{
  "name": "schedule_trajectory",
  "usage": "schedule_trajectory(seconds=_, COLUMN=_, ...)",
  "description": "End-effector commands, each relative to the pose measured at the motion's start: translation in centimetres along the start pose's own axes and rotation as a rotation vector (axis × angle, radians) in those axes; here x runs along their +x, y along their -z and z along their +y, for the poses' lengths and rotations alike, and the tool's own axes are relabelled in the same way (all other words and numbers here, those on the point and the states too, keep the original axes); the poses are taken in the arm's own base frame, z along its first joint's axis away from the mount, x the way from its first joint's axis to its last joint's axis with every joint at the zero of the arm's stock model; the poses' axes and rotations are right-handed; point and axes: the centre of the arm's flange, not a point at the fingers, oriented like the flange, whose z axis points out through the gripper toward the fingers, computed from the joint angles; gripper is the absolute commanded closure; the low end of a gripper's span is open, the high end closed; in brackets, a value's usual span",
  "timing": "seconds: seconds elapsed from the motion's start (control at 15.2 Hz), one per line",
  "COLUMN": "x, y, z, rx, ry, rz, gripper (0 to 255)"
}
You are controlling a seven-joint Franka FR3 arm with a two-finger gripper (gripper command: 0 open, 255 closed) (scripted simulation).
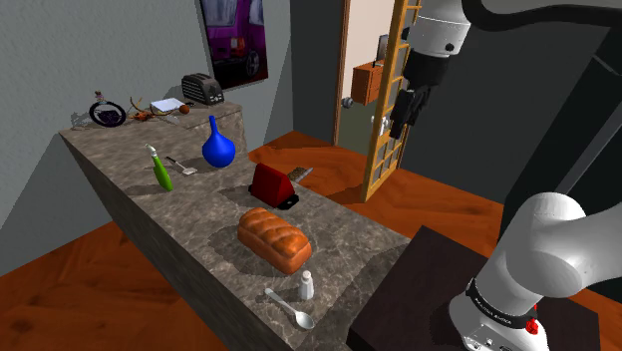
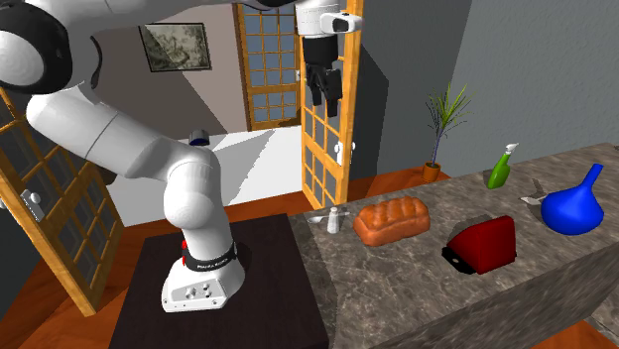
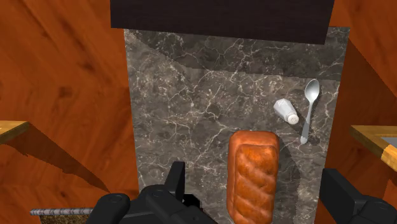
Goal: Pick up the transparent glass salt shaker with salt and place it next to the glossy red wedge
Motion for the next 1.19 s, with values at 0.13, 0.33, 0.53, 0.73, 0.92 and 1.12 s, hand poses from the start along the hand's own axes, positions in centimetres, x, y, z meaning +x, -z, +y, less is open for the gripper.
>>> schedule_trajectory(seconds=0.13, x=0.1, y=-2.5, z=-0.6, rx=0.006, ry=0.003, rz=0.007, gripper=0)
schedule_trajectory(seconds=0.33, x=0.2, y=-6.3, z=-1.5, rx=0.016, ry=0.007, rz=0.018, gripper=0)
schedule_trajectory(seconds=0.53, x=0.3, y=-10.1, z=-2.5, rx=0.026, ry=0.012, rz=0.028, gripper=0)
schedule_trajectory(seconds=0.73, x=0.5, y=-13.9, z=-3.5, rx=0.036, ry=0.016, rz=0.039, gripper=0)
schedule_trajectory(seconds=0.92, x=0.8, y=-17.7, z=-4.6, rx=0.045, ry=0.02, rz=0.049, gripper=0)
schedule_trajectory(seconds=1.12, x=1.0, y=-21.4, z=-5.7, rx=0.055, ry=0.025, rz=0.06, gripper=0)
